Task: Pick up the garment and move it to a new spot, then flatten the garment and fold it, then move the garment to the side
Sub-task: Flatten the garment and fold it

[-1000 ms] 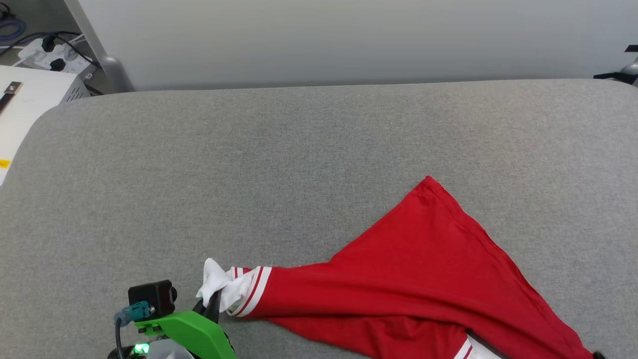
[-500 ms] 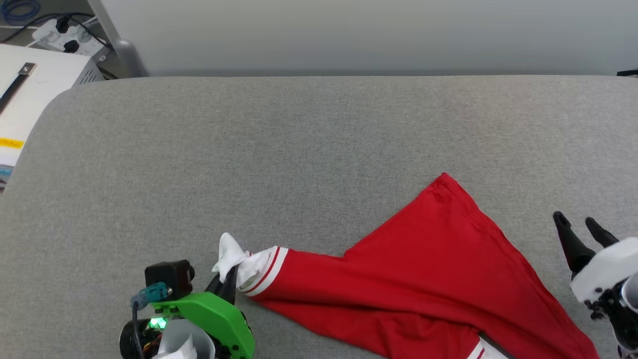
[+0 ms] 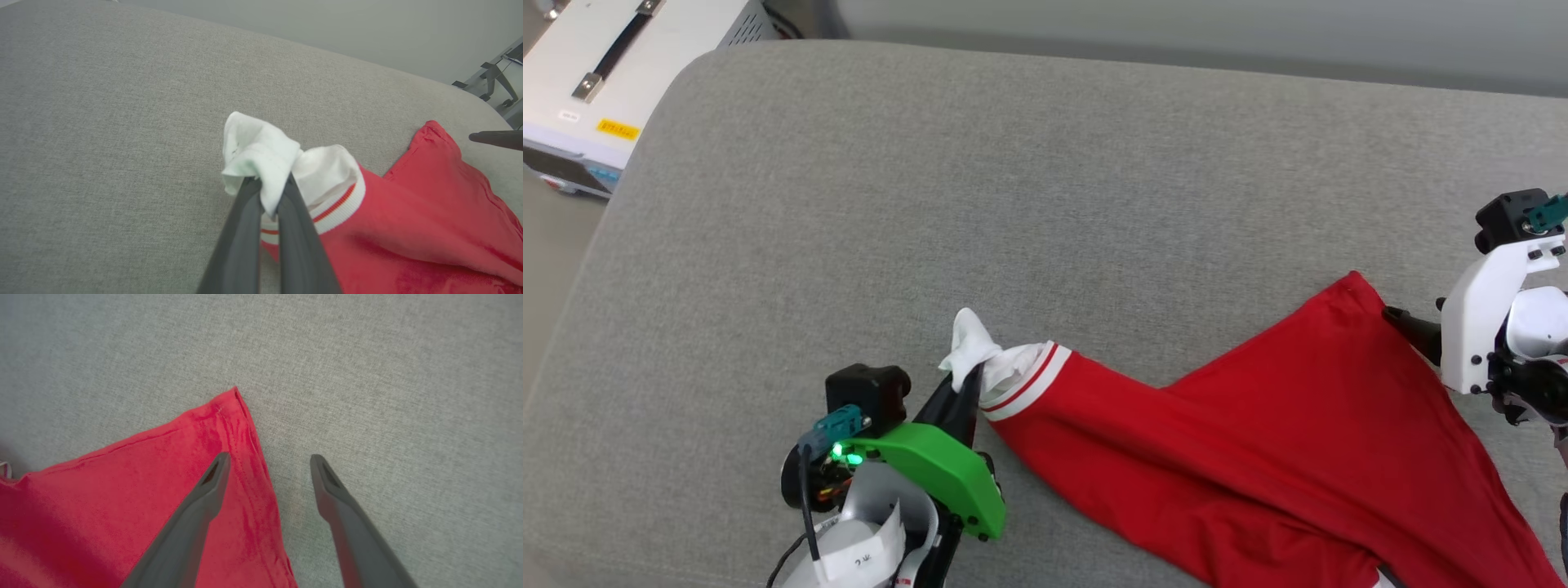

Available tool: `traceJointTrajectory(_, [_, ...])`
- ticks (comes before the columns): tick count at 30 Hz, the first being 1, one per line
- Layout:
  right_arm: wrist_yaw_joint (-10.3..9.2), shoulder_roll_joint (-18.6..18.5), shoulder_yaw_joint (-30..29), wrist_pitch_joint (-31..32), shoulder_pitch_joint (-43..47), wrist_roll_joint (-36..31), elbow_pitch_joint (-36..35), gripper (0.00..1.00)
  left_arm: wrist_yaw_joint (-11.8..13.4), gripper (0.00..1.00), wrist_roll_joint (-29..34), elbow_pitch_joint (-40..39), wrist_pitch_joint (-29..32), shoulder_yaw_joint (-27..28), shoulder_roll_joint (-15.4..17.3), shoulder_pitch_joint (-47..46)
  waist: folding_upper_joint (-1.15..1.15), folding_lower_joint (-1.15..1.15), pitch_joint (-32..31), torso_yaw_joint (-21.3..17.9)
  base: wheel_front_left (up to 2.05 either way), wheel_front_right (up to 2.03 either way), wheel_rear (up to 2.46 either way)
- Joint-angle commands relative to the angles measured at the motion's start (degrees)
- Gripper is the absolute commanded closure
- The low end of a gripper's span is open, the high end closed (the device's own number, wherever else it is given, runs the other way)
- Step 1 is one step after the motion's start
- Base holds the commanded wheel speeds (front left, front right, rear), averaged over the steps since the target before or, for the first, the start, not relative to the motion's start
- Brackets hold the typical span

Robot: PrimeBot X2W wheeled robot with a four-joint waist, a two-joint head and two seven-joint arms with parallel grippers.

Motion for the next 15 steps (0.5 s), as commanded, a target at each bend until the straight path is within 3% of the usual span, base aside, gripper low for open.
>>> traceJointTrajectory(1, [-0.03, -0.66, 1.52, 0.29, -1.57, 0.94, 1.58, 0.00, -0.51, 1.00, 0.70, 0.00, -0.54, -0.33, -0.56, -1.68, 0.00, 0.00, 3.00, 3.23, 0.00, 0.00, 0.00])
traceJointTrajectory(6, [-0.03, -1.98, 7.40, 0.25, -4.44, 3.63, 6.32, 0.00, -1.00, 1.00, 0.97, 0.54, -1.29, -1.18, -1.68, -3.12, 0.00, 0.00, 4.49, 4.74, 0.00, 0.00, 0.00])
traceJointTrajectory(12, [-0.03, -2.40, 14.77, 5.78, -3.57, 7.76, 10.94, 0.00, -1.23, 1.00, 0.47, 1.74, -2.12, -1.40, -2.36, -3.10, 0.00, 0.00, 4.63, 5.25, 0.00, 0.00, 0.00])
traceJointTrajectory(13, [-0.03, -2.38, 15.52, 6.60, -3.38, 8.49, 11.38, 0.25, -1.25, 1.00, 0.37, 1.88, -2.21, -1.40, -2.42, -3.04, 0.00, 0.00, 4.62, 5.27, 0.00, 0.00, 0.00])
traceJointTrajectory(14, [-0.03, -2.37, 16.31, 7.56, -3.25, 9.40, 11.79, 0.91, -1.27, 1.00, 0.26, 2.03, -2.31, -1.41, -2.48, -2.97, 0.00, 0.00, 4.59, 5.26, 0.00, 0.00, 0.00])
traceJointTrajectory(15, [-0.03, -2.42, 16.84, 7.97, -3.29, 9.98, 11.90, 1.00, -1.28, 1.00, 0.19, 2.11, -2.36, -1.41, -2.51, -2.94, 0.00, 0.00, 4.60, 5.24, 0.00, 0.00, 0.00])
